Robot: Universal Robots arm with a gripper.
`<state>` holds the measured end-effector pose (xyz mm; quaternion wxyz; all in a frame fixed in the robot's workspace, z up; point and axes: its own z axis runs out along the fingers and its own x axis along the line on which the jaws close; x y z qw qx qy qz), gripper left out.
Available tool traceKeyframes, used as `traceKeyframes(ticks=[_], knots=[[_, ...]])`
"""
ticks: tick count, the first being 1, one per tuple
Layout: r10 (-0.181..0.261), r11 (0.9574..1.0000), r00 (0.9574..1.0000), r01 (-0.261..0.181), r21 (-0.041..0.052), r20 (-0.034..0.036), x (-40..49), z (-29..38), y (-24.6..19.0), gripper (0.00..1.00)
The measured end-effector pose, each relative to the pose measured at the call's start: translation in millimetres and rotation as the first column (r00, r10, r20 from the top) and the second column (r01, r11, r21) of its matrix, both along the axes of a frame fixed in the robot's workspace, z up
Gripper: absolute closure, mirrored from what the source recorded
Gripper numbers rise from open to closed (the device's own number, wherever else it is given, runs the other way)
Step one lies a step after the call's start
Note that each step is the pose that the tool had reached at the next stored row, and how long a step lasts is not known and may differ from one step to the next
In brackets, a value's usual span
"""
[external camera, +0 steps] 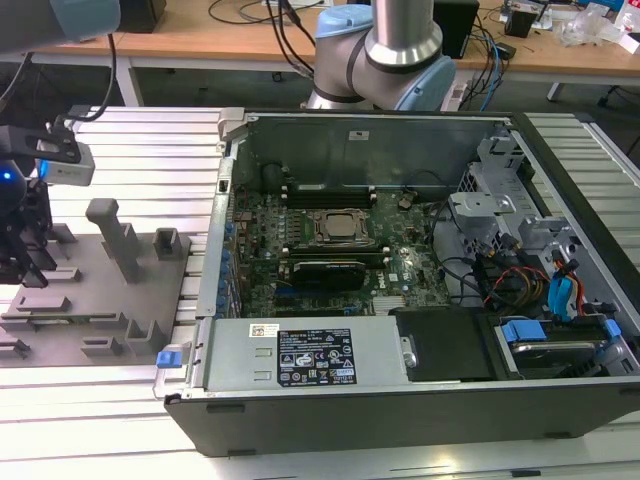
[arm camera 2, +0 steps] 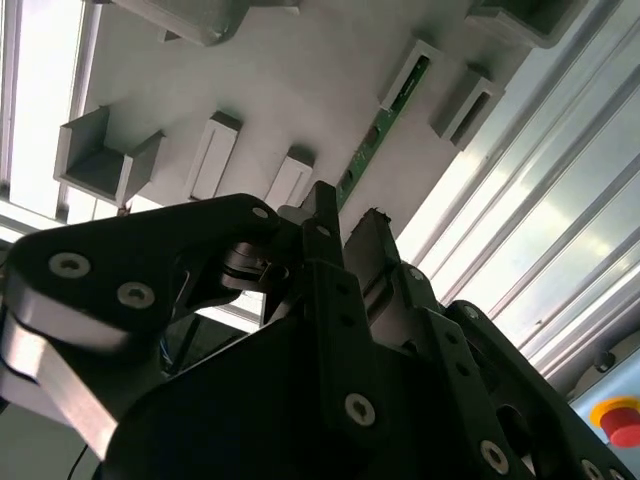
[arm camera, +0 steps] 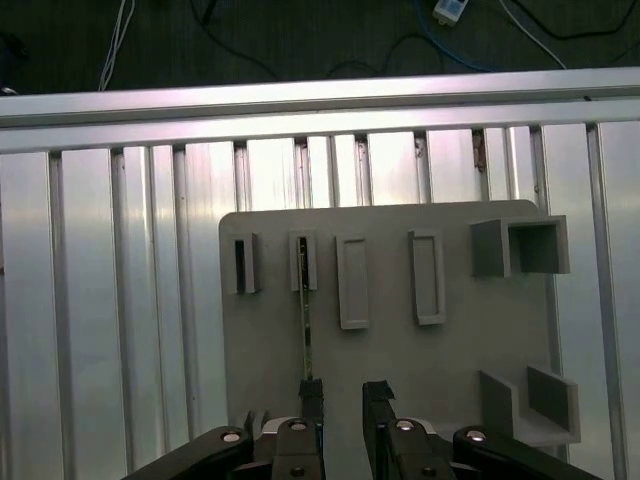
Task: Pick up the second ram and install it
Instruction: 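Pick up the second ram and move it above second insertion slot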
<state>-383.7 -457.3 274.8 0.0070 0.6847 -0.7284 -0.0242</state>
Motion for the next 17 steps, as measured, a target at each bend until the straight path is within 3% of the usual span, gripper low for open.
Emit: traceKeyframes(ticks=[7, 12, 17], knots=[[0.001, 1.0000, 1.0000, -0.001, -0.0001, -0.0001, 0.0, -6.7, -1.7, 0.70], [0.070, 0.9975, 0.9975, -0.070, -0.0001, -0.0002, -0.1, -10.3, -4.3, 0.70], [0.072, 0.9974, 0.9974, -0.072, -0.0001, -0.0002, -0.1, -14.7, -7.0, 0.70]])
